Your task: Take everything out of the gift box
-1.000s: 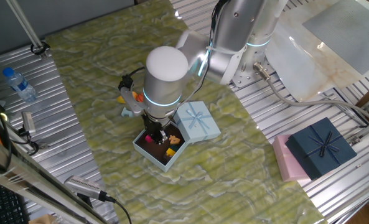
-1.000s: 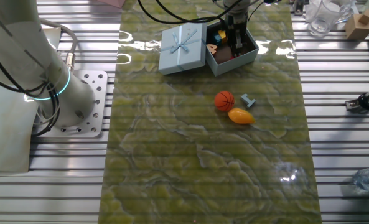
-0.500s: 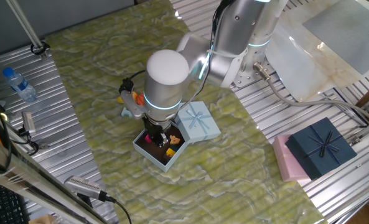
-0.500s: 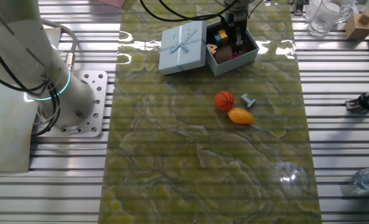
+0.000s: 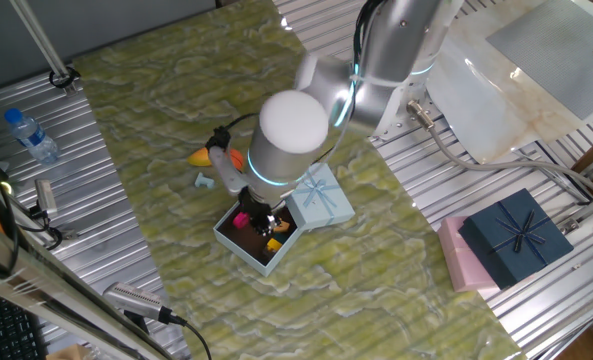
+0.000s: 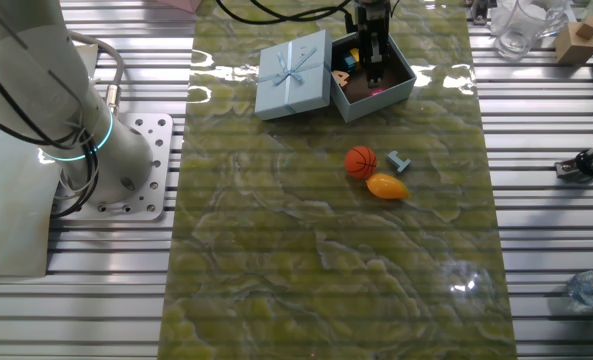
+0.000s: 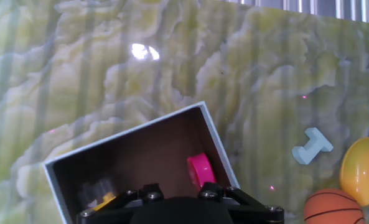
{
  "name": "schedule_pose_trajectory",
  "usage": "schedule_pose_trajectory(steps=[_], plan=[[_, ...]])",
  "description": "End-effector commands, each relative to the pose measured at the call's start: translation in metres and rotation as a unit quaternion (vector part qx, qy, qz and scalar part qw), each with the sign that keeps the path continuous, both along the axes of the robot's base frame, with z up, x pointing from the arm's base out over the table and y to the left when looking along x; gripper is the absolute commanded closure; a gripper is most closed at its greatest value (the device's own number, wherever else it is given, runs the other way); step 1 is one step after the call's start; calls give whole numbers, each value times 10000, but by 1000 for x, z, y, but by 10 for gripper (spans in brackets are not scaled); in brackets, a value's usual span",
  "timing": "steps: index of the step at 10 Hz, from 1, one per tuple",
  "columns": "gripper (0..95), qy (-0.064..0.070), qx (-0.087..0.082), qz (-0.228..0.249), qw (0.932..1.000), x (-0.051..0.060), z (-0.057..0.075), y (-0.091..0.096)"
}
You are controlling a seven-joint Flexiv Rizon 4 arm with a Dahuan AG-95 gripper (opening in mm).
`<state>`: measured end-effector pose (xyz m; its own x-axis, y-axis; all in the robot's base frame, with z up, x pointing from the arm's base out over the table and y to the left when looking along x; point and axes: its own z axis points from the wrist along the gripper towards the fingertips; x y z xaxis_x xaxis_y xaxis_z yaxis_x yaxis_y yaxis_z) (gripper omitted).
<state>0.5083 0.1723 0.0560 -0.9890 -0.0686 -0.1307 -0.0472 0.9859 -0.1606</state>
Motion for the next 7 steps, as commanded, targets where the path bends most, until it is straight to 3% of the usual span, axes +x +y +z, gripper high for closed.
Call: schedule_pose_trajectory(steps=[1,7], plan=[[570,-99,-212,-126,9996,1,-1,-1],[570,-138,-373,-127,9991,5,-3,-4]])
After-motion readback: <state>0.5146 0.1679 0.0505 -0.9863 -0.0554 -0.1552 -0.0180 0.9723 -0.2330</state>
